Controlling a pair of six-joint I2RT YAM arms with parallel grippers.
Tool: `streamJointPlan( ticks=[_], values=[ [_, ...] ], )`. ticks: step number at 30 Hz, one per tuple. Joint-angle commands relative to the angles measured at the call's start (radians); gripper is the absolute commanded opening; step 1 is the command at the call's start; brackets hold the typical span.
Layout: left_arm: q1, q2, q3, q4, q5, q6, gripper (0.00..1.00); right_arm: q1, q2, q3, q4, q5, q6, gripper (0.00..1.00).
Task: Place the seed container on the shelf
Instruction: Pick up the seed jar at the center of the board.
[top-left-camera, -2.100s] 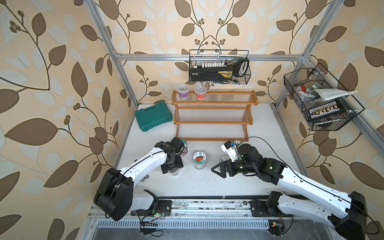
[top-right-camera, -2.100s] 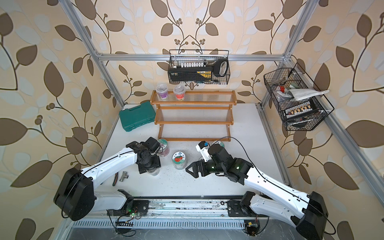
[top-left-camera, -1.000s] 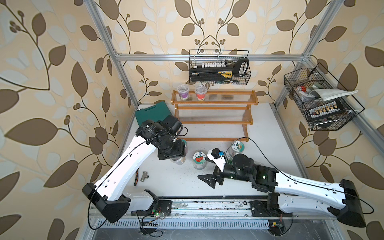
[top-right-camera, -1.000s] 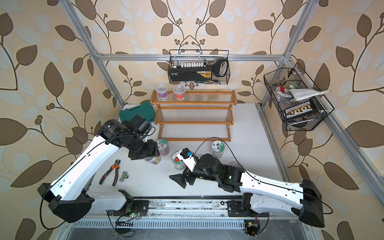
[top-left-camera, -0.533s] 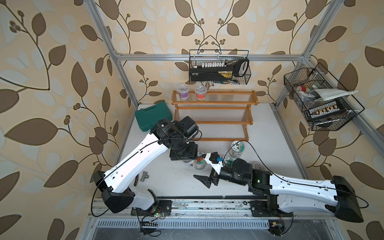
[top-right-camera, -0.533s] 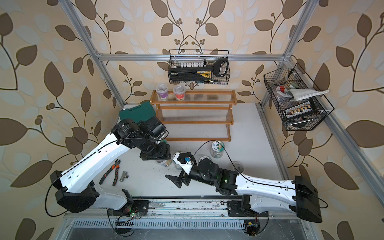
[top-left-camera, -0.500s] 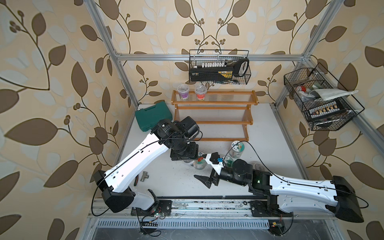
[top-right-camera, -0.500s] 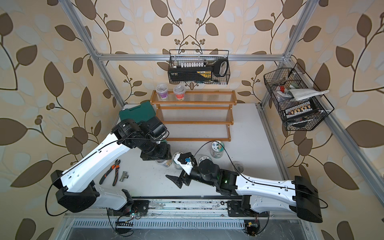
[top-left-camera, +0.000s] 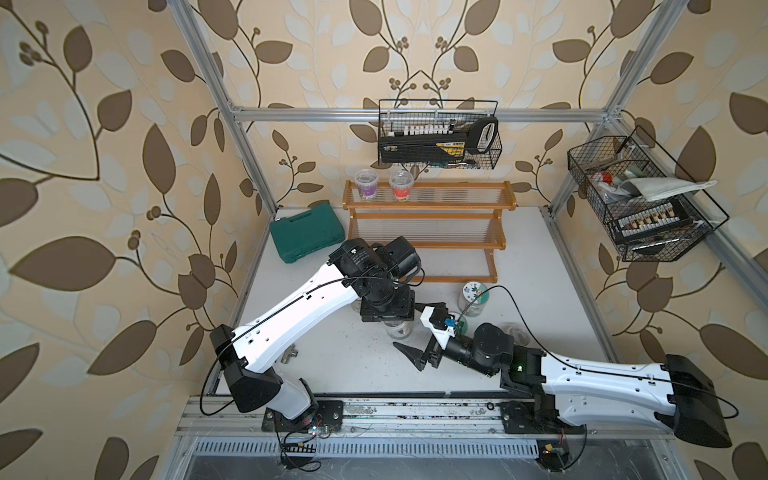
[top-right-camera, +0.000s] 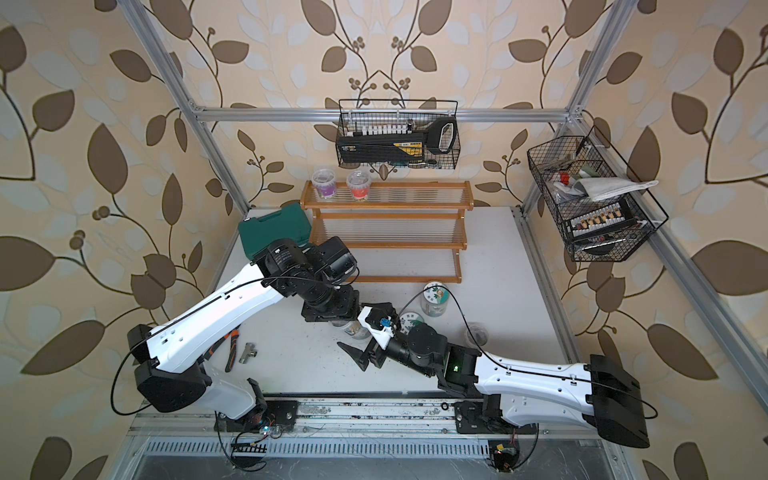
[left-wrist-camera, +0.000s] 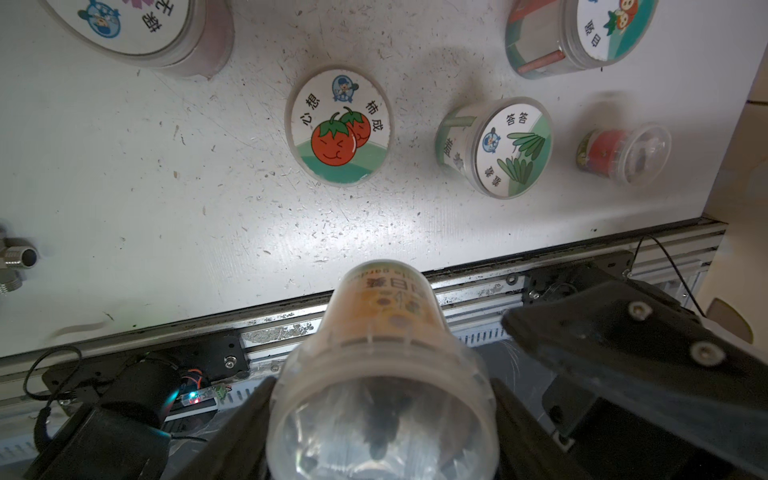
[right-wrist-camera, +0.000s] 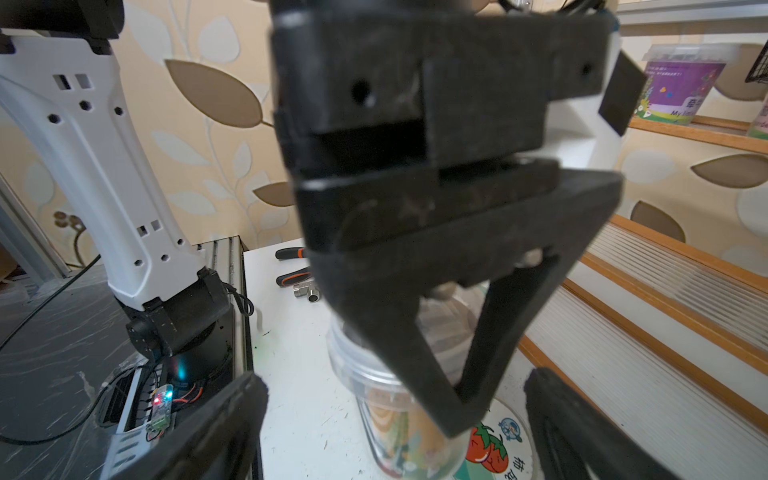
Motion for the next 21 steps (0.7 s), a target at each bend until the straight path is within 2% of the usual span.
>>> streamJointPlan(
  ticks=[1, 7, 15, 21],
  values=[
    [-0.012, -0.008, 0.031, 0.028, -0.007, -0.031, 0.55, 0.007, 0.012, -0.020, 0.065, 0.031, -0.016, 0.98],
    [-0.020, -0.001, 0.031, 0.043, 0.002, -0.038, 0.55, 0.007, 0.036, -0.017, 0.066, 0.055, -0.023, 0.94],
    [-0.023, 0.002, 0.037, 0.039, 0.004, -0.038, 0.55, 0.007, 0.052, -0.014, 0.058, 0.089, -0.031, 0.75],
    [-0.025, 0.001, 0.042, 0.041, 0.005, -0.037, 0.55, 0.006, 0.061, -0.012, 0.055, 0.089, -0.043, 0.69]
  ],
)
